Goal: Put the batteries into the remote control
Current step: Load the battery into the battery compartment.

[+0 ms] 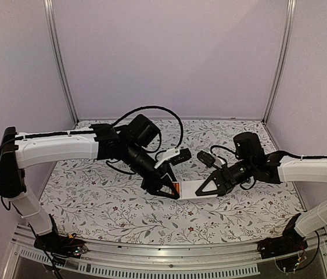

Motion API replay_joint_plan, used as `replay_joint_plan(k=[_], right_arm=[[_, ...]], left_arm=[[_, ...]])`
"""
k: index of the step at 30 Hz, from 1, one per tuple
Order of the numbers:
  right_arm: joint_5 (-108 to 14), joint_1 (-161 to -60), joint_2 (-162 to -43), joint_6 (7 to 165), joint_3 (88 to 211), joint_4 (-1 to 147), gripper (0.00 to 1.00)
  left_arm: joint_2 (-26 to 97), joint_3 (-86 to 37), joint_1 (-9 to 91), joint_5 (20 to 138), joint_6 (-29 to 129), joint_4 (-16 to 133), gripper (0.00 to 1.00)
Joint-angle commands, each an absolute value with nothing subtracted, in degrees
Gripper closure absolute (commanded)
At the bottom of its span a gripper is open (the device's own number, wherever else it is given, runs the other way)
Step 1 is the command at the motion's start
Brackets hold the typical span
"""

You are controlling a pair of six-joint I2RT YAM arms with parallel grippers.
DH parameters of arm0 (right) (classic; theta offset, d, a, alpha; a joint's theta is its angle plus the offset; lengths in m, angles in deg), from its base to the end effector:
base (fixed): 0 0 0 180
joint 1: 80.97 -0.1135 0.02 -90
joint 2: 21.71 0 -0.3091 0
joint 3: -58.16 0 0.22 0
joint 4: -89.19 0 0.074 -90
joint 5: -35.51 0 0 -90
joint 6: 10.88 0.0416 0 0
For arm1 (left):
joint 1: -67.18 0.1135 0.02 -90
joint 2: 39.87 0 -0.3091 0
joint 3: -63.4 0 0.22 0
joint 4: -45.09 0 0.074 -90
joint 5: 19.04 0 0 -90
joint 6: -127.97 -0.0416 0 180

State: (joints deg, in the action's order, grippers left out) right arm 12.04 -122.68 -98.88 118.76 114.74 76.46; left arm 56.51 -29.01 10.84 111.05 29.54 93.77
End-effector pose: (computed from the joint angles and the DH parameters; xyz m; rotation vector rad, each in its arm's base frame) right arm 0.1485 0.1835 0.2878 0.8523 -2.2771 -1.9462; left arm 0.1651 -0.2962 0.3213 1.6421 1.9980 -1.2081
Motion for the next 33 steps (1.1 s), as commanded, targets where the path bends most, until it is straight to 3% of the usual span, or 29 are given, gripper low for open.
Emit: replay_joint_plan(k=[1,5,21,33], right_arm=[[13.01,-123.6,-95.3,116.52,116.06,81.34,1.0],[12.72,-123.64,-94.51,116.57,116.45,81.42,1.0],[13.47,-123.64,-92.01,118.11,117.98,82.51,1.0],[15.33,-123.63,-90.03,121.01,116.82,87.63,1.0]], left_arm=[[59.02,-30.31,11.1,112.71,32.74,94.05,0.81],[60.16,-31.92,10.98,112.59,35.32,94.36,0.85],[64.79,-34.77,10.28,106.79,37.37,99.68,0.79],[64.52,-34.31,11.83,117.15,39.28,97.17,0.9]])
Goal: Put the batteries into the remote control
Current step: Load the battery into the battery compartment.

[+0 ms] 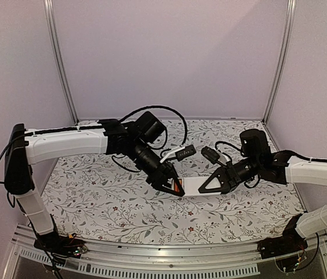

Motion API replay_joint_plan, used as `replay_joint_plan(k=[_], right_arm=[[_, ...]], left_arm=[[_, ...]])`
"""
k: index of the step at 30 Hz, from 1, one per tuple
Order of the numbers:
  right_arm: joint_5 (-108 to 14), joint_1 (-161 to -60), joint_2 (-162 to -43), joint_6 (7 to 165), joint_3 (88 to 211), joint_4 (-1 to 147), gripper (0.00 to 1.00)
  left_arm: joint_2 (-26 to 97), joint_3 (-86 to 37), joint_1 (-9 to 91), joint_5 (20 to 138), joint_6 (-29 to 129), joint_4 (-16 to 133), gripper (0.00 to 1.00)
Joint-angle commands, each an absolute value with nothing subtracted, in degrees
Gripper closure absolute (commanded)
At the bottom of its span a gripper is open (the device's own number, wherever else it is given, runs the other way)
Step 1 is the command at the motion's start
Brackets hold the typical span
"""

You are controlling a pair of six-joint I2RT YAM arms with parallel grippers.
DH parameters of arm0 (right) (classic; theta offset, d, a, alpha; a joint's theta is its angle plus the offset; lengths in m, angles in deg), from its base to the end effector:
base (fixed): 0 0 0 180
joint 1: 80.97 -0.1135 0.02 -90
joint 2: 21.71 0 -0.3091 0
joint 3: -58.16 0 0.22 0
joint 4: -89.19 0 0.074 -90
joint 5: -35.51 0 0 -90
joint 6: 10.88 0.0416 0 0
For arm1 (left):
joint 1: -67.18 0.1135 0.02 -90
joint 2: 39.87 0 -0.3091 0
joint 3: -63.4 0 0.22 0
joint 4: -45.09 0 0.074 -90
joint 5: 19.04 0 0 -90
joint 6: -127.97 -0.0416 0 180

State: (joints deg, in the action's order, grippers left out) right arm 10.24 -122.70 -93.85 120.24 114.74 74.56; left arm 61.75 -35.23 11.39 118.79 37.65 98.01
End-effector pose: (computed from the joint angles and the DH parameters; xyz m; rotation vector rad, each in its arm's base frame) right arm 0.1365 0.1721 0.3025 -0.8460 2.2831 1.9576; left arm 0.1764 -0.3143 0.3204 1.5647 2.1697 -1.4186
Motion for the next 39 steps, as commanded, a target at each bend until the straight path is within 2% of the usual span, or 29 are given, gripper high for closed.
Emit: replay_joint_plan(k=[1,5,12,21,23,39], right_arm=[[15.42,-123.6,-89.8,121.25,116.73,88.02,1.0],[15.62,-123.61,-89.07,122.37,116.62,89.42,1.0],[15.65,-123.63,-88.74,123.49,116.45,90.22,1.0],[14.41,-123.61,-92.22,124.01,116.31,90.07,1.0],[13.95,-123.6,-92.99,123.93,116.29,89.99,1.0],[11.23,-123.59,-93.87,117.07,117.36,82.03,1.0]], left_arm=[[64.49,-34.26,11.84,117.34,39.54,96.96,0.89],[64.54,-33.68,12.44,118.05,41.03,95.73,0.85],[64.21,-33.46,13.21,117.66,41.84,95.08,0.83],[61.32,-34.61,12.42,115.87,41.57,94.57,0.55],[60.69,-34.78,12.41,115.96,42.15,94.08,0.51],[55.06,-30.77,13.29,120.31,46.73,88.79,0.45]])
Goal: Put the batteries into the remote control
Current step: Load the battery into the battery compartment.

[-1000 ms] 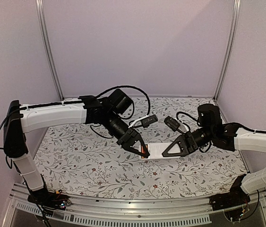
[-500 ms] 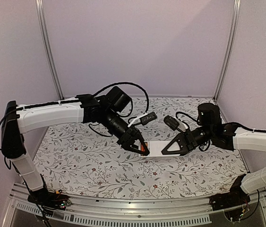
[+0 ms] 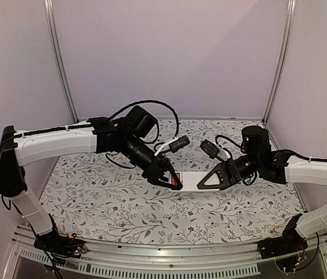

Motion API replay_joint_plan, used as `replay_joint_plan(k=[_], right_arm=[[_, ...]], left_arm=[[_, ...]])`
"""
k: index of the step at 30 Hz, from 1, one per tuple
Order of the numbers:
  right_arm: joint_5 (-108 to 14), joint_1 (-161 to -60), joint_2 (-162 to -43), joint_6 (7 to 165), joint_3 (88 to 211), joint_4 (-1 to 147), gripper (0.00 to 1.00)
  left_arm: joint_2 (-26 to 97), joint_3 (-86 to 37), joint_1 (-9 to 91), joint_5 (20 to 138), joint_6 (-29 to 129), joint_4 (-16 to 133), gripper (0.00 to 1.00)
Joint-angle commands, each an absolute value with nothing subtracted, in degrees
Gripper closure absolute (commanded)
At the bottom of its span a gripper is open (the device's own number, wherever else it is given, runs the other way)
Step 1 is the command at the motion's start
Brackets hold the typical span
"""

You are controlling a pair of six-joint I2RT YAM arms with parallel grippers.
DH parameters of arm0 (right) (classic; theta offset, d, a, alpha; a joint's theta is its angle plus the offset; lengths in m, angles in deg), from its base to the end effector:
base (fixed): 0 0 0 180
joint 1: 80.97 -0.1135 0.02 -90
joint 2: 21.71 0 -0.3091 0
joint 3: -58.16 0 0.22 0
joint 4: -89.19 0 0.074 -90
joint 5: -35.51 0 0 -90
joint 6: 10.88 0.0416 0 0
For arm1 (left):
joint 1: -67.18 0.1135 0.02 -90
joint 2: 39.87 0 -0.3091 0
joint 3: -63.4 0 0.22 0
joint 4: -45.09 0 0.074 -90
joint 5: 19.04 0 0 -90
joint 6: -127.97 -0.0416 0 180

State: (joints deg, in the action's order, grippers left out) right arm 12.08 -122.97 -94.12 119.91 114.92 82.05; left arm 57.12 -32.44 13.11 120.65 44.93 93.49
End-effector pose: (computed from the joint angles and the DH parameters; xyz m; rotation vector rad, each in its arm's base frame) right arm 0.1394 0.1768 0.3137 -0.9503 2.1171 1.9821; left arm 0.1756 -0.2964 0.3391 1.4244 2.1738 -1.5012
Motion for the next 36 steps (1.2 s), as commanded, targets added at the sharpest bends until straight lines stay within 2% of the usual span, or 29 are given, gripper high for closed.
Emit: replay_joint_plan(k=[1,12,16,25,34,36], right_arm=[[11.13,-123.56,-93.87,116.4,117.52,81.16,1.0],[8.89,-123.59,-94.05,111.03,118.98,74.24,1.0],[8.41,-123.56,-93.75,110.43,119.08,73.47,1.0],[8.43,-123.54,-92.93,110.16,119.59,73.36,1.0],[7.78,-123.51,-92.42,109.97,119.87,72.29,1.0],[7.65,-123.52,-92.31,109.81,119.82,71.72,1.0]], left_arm=[[54.79,-30.32,13.42,120.92,47.26,88.31,0.44],[52.44,-26.54,15.32,124.76,53.15,80.74,0.37],[52.15,-25.75,15.56,124.59,53.47,80.75,0.39],[52.03,-22.9,17.19,123.13,54.4,80.59,0.54],[52.72,-23.09,18.13,119.83,54.39,81.63,0.78],[52.76,-23.24,18.13,119.65,54.09,82.2,0.8]])
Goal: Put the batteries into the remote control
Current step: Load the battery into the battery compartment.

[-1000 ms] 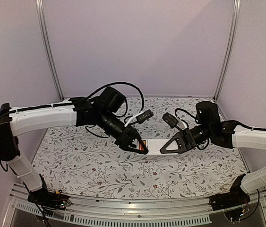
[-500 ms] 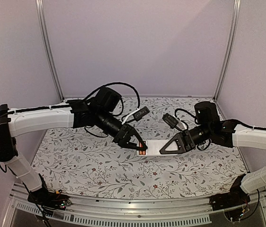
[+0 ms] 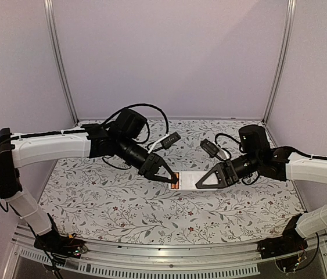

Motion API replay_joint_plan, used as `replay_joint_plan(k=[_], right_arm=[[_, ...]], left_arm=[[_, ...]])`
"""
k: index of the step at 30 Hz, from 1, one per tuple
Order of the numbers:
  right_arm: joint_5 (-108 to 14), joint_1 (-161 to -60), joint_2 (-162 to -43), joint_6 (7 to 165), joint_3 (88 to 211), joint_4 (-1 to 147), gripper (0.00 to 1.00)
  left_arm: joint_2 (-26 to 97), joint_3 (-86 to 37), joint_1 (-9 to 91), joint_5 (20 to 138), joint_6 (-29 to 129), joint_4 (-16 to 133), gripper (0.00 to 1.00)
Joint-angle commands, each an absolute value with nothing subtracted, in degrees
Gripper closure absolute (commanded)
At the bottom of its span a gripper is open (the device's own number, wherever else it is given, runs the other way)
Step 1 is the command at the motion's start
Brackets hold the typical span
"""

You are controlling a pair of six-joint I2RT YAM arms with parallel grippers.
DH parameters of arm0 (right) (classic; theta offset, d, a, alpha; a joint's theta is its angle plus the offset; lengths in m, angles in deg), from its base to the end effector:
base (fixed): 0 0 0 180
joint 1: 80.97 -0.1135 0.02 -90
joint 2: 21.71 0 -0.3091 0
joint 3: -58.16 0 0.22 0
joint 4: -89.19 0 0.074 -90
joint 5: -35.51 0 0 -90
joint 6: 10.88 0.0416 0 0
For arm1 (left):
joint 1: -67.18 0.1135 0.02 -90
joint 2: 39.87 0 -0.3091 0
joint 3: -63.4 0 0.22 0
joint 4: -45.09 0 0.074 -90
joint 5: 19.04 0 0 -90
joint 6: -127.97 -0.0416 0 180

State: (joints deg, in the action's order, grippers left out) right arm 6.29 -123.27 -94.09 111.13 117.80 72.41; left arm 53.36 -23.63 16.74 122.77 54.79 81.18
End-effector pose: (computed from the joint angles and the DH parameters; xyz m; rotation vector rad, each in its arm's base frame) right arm 0.1406 0.1770 0.3131 -0.9576 2.1488 1.8242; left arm 0.1849 -0.2752 0.3312 1.2163 2.2005 -1.5962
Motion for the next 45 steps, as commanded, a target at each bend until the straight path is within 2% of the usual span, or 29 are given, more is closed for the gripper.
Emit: replay_joint_plan(k=[1,2,5,8,13,21,29,35,40,43,45], right_arm=[[7.65,-123.51,-92.34,109.75,119.82,71.65,1.0],[7.59,-123.57,-92.37,109.64,119.78,71.55,1.0],[7.48,-123.01,-92.38,109.06,119.65,70.63,1.0],[7.8,-121.53,-91.79,108.83,119.18,70.15,1.0],[8.07,-120.59,-90.8,108.85,119.1,70.02,1.0],[8.68,-120.52,-91.54,109.23,119.43,70.11,1.0],[8.28,-120.65,-91.73,108.83,119.43,70.11,1.0],[7.65,-120.63,-91.07,108.58,119.43,69.85,1.0],[7.42,-120.63,-90.88,108.15,119.49,69.45,1.0],[7.56,-120.66,-90.88,108.12,119.52,69.32,1.0],[7.64,-120.69,-90.88,108.08,119.43,69.17,1.0]], left_arm=[[52.57,-23.27,18.13,119.76,53.97,82.3,0.79],[52.45,-23.19,18.13,120.09,53.95,82.33,0.74],[52.03,-23.1,18.13,122.75,54.22,81.77,0.5],[50.86,-22.6,18.22,123.16,54.25,81.09,0.46],[51.47,-22.71,18.15,122.6,53.5,82.11,0.55],[53.4,-25.44,15.81,121.21,51.8,84.35,0.54],[55.55,-26.39,15.61,123.56,56.3,81.87,0.63],[56.45,-26.04,15.17,125.75,57.05,81.86,0.75],[56.61,-26.15,14.85,126.21,56.44,82.79,0.76],[56.55,-26.43,14.74,125.56,56.13,83.1,0.84],[56.46,-26.61,14.71,125.28,55.79,83.09,0.83]])
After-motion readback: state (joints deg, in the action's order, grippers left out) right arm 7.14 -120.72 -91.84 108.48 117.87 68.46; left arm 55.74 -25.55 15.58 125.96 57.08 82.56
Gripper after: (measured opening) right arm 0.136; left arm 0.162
